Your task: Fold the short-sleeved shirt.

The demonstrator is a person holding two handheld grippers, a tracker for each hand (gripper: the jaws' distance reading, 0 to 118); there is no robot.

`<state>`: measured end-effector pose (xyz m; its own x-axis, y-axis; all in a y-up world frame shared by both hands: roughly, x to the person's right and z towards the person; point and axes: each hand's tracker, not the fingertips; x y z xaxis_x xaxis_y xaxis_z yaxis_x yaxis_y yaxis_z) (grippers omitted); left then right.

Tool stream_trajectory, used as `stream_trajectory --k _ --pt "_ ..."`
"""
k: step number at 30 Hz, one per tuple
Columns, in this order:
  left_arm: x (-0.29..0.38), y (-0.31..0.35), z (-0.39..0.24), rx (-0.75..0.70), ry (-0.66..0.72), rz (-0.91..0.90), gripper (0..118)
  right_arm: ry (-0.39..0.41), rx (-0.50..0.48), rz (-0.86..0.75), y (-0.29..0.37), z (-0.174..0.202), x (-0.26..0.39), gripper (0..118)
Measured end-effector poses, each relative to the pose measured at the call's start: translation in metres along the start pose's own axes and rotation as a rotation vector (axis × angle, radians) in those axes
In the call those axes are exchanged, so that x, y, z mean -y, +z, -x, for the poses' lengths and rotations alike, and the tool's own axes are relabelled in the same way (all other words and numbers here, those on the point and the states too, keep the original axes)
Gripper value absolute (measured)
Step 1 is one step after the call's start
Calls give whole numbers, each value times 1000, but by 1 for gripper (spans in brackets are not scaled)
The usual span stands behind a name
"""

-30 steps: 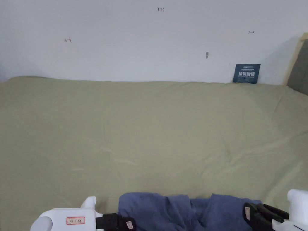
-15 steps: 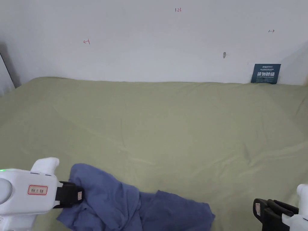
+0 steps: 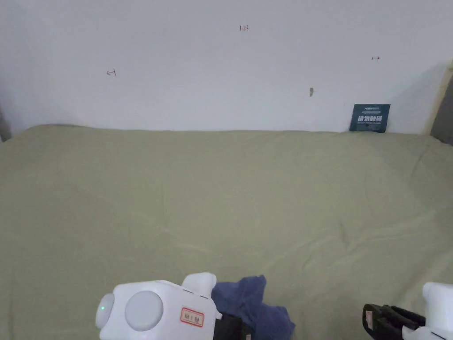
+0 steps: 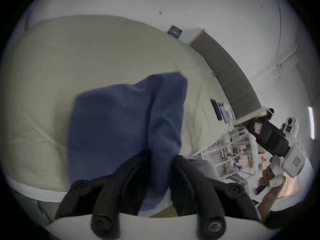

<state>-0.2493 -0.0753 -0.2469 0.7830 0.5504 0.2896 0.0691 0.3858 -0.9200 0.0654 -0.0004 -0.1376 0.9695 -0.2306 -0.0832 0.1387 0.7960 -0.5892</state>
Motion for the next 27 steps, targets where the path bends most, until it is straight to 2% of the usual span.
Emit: stream_trajectory --k 2,4,5,8,9,11,13,15,18,23,27 --pt "2 -10 -1 76 34 2 51 -7 6 2 0 -3 1 1" --pt "3 -13 7 166 111 -10 61 -13 9 6 0 -6 3 1" --pt "3 -11 12 187 135 -26 64 -13 10 9 -1 -6 3 1" --pt "6 -3 32 242 196 -110 63 -12 13 16 -1 -6 4 1" --pt "9 -2 41 231 229 -131 54 -12 12 17 -2 -6 4 1" --pt "17 -5 54 195 260 -183 0 -12 6 17 -3 -4 4 1" --pt "27 -12 62 130 260 -206 0 -4 -6 12 -3 -2 5 1" --pt "42 -31 63 205 298 -107 0 0 -11 13 -2 1 5 1" --pt "58 -61 47 195 262 -62 0 4 -17 12 -3 4 6 1" --pt "73 -111 30 286 348 -35 0 13 -24 40 -13 8 10 1" --pt "69 -98 16 295 291 -80 0 32 -36 53 -18 10 8 1"
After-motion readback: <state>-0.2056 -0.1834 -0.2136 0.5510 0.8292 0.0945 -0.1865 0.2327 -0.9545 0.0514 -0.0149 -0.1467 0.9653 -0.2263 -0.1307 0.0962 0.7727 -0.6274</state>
